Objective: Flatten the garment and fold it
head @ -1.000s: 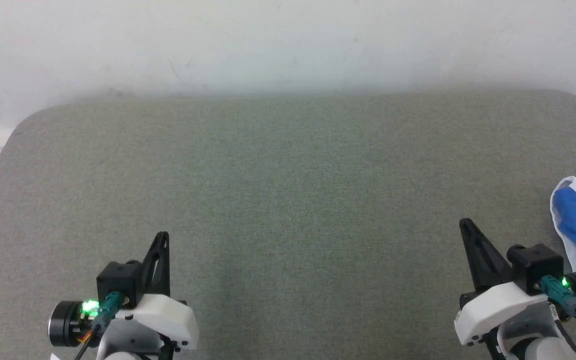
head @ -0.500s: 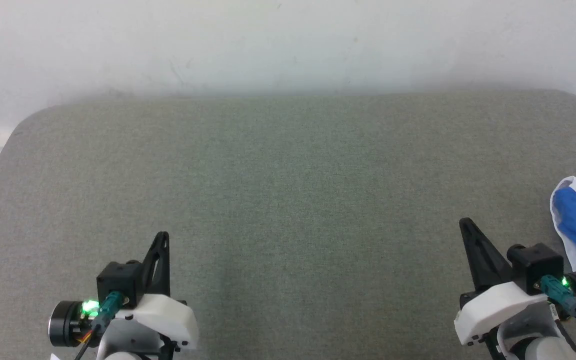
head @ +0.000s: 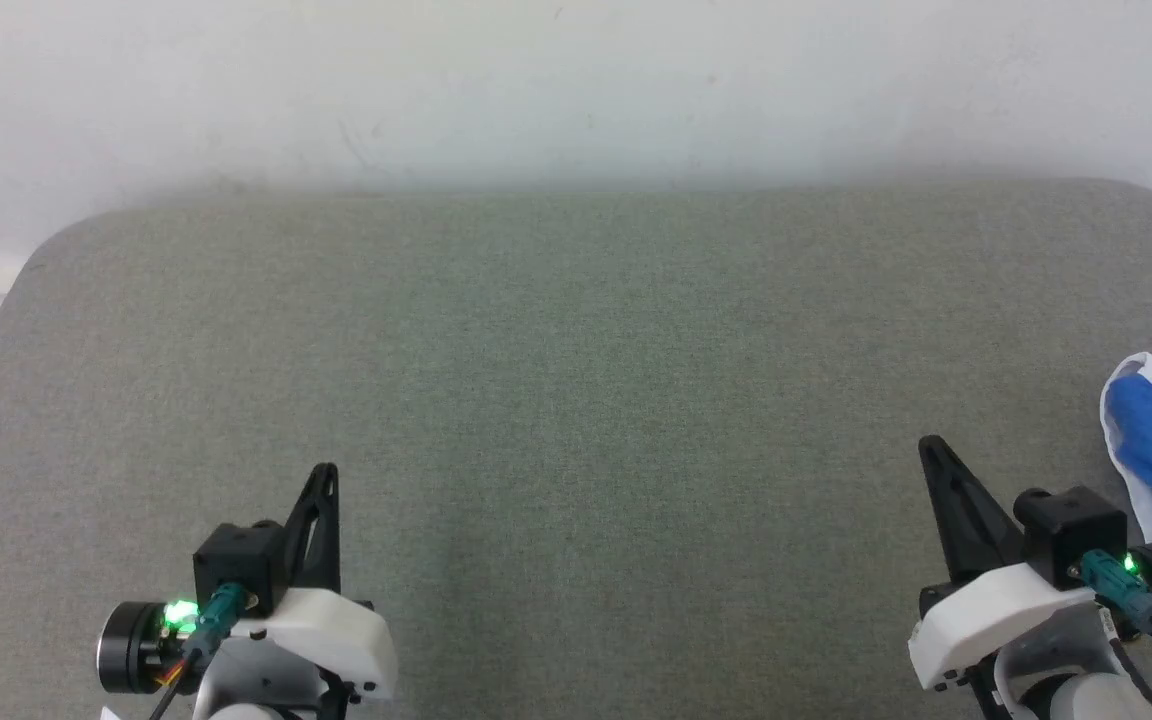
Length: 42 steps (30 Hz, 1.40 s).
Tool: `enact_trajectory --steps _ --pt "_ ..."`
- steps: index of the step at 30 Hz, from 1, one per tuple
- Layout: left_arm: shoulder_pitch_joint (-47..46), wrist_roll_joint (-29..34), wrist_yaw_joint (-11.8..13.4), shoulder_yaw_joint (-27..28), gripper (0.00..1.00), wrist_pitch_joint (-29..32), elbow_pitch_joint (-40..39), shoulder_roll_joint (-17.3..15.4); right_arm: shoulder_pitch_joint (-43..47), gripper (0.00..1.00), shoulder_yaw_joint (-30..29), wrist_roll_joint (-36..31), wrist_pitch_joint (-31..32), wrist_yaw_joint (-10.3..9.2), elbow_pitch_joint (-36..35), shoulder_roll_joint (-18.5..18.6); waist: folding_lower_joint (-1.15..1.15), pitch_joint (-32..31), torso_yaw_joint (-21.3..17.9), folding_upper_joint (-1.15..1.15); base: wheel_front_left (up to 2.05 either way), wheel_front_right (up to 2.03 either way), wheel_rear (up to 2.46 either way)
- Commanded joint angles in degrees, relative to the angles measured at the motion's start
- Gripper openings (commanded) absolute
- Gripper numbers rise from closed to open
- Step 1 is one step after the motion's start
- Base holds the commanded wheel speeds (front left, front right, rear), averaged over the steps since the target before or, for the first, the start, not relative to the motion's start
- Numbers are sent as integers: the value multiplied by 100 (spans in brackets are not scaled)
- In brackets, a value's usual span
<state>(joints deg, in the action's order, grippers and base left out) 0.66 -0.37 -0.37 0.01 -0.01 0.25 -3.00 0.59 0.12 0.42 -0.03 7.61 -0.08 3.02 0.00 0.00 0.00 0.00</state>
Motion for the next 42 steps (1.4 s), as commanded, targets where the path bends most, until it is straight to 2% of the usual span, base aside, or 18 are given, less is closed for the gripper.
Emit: enact_trajectory --steps 1,42 --pt "-66 37 37 -1 0 1 -25 13 -59 0 -12 -42 3 -12 8 -14 0 0 0 0 0 0 0" --pt "-66 37 37 -1 0 1 -25 13 -59 0 -12 -42 3 -12 8 -14 0 0 0 0 0 0 0"
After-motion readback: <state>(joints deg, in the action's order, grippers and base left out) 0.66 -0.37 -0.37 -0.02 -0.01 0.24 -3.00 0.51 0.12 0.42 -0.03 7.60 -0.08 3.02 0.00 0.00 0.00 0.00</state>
